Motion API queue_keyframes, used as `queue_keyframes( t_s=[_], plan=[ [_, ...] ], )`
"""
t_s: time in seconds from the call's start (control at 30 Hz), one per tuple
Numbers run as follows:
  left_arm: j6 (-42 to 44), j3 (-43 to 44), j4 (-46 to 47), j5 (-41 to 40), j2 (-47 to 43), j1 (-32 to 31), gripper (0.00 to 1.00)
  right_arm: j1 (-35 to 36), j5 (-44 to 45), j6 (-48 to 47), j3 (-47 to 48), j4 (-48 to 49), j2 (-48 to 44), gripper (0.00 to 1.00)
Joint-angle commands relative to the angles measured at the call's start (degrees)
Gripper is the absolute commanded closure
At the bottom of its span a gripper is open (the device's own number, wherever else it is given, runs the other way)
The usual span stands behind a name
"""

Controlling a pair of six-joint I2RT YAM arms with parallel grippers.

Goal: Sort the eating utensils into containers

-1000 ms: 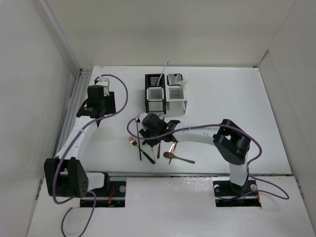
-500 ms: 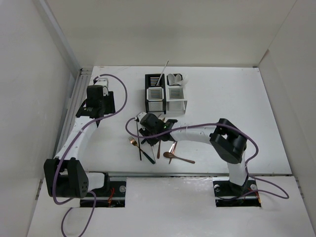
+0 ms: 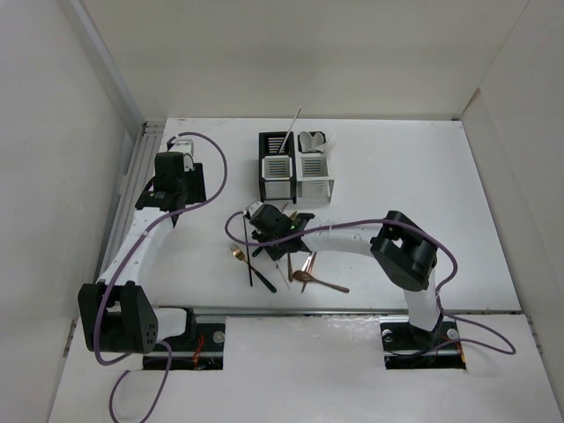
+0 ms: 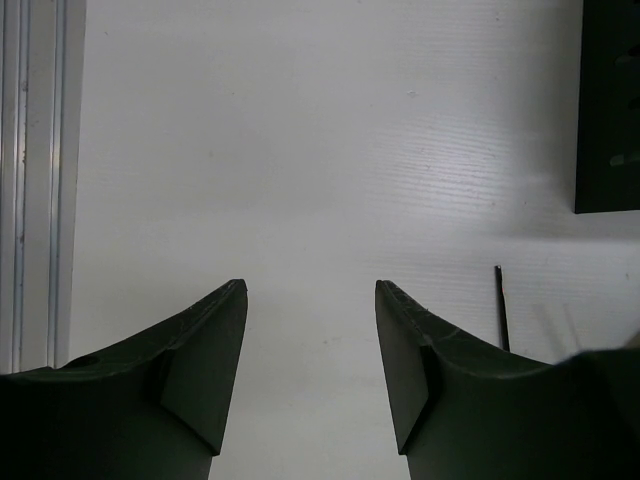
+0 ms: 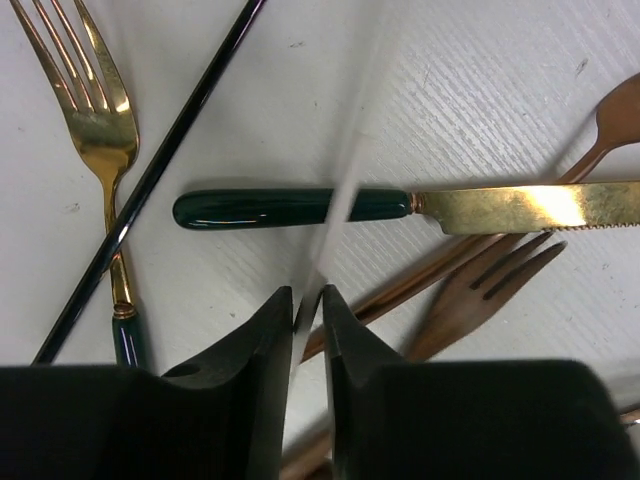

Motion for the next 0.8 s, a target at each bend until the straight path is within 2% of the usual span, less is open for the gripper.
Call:
queue_keyframes(
  t_s=[0.0, 0.03, 0.13, 0.27, 0.47, 0.6, 0.77],
  plan=[
    [-0.19, -0.03, 0.63, 0.54, -1.41, 0.23, 0.49, 0.17, -1.11, -0.7, 1.74, 1.67, 0.39, 0.77],
    [-0.19, -0.03, 0.63, 0.54, -1.41, 0.23, 0.49, 0.17, -1.11, -0.7, 1.74, 1.67, 0.39, 0.83],
    [-0.19, -0.55, 0.63, 0.54, -1.41, 0.76, 0.49, 0.17, -1.11, -1.31, 2.27, 1.67, 0.92, 0.92],
    [-0.19, -0.55, 0.63, 0.54, -1.41, 1.29, 0.49, 0.17, -0.58, -1.84, 2.27, 2.2, 0.92, 1.0],
    [-0.19, -0.55, 1.16, 1.07, -1.94, 1.29, 0.49, 0.17, -2.6, -5.61, 5.34, 1.67, -2.94, 1.0],
    [-0.19, -0.55, 1.16, 1.07, -1.33, 2.43, 0.49, 0.17, -3.13, -8.07, 5.87, 4.13, -9.88, 1.0],
    [-0.19, 0.06, 1.16, 2.12, 0.43, 3.49, 0.48, -0.44, 2.92, -11.85, 11.31, 8.34, -15.33, 1.0]
  ],
)
